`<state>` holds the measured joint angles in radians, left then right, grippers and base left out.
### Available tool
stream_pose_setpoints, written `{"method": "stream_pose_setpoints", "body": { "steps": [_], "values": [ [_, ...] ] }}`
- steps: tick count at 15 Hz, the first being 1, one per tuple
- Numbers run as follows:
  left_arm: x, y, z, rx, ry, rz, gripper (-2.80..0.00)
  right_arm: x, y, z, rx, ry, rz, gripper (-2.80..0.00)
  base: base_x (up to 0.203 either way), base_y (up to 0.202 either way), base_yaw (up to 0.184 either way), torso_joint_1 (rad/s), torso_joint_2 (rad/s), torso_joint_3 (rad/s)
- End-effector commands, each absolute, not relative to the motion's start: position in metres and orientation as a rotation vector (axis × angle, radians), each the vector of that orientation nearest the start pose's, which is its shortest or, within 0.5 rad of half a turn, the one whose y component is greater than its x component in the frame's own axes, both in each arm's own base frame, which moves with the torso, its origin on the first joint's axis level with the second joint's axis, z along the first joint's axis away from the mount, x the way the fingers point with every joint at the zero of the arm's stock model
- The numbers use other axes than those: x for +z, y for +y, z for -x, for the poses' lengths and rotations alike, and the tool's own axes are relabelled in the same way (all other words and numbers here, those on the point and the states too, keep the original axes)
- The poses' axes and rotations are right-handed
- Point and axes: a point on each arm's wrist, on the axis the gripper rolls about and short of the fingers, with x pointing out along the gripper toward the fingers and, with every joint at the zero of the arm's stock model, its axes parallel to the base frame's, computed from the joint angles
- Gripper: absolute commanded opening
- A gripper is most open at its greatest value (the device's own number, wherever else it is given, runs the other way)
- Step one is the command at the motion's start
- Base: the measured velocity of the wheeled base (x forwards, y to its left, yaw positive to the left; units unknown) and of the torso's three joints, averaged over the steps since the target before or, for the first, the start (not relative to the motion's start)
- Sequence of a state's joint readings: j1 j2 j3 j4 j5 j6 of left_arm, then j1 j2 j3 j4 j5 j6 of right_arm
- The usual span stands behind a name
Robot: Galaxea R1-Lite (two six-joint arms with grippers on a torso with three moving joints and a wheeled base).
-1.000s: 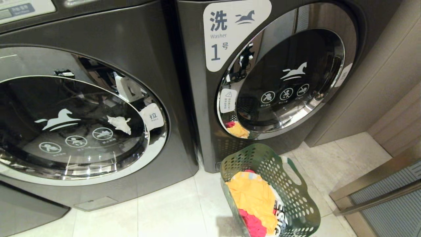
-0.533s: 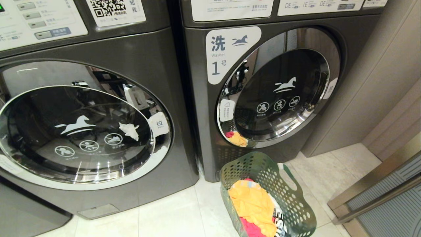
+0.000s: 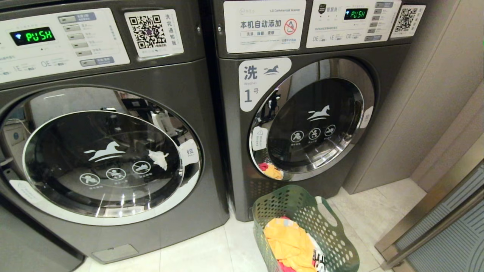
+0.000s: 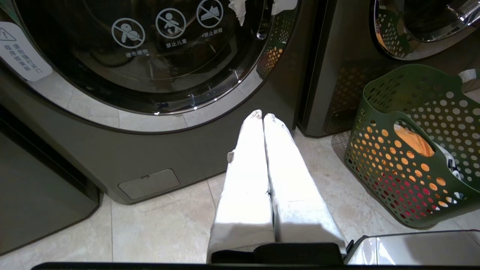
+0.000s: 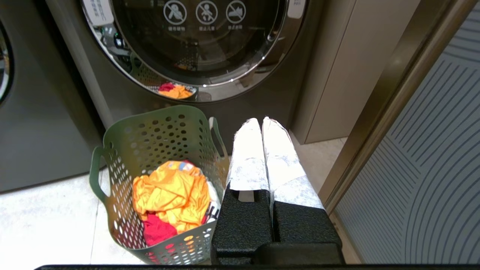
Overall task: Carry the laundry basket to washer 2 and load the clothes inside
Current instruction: Pick up the clothes basket and put it beside the washing machine, then open the lid of the washing machine
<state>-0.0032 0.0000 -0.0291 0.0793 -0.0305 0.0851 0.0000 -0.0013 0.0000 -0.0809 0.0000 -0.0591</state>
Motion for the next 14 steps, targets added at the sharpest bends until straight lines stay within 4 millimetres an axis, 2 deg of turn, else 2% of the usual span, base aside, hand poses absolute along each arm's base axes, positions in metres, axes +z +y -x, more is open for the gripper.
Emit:
{"method": "stream_pose_setpoints", "body": {
  "steps": [1, 4, 10, 14],
  "values": [
    [0.0754, -0.0006, 0.0252, -0.034, 0.050, -0.084, -2.80, 0.0741, 0.0000, 0.0204, -0.001, -0.048, 0.060, -2.80, 0.000, 0.000, 0.000, 0.005, 0.00, 0.195],
    [0.0749, -0.0005, 0.0251, -0.031, 0.051, -0.082, -2.80, 0.0740, 0.0000, 0.0204, -0.001, -0.046, 0.060, -2.80, 0.000, 0.000, 0.000, 0.002, 0.00, 0.184],
    [0.0751, -0.0005, 0.0251, -0.031, 0.049, -0.079, -2.80, 0.0740, 0.0000, 0.0204, -0.002, -0.047, 0.057, -2.80, 0.000, 0.000, 0.000, 0.001, 0.00, 0.026],
    [0.0751, -0.0005, 0.0251, -0.030, 0.050, -0.078, -2.80, 0.0740, 0.0000, 0.0204, -0.003, -0.046, 0.055, -2.80, 0.002, -0.006, 0.157, 0.003, 0.00, 0.004]
  ]
}}
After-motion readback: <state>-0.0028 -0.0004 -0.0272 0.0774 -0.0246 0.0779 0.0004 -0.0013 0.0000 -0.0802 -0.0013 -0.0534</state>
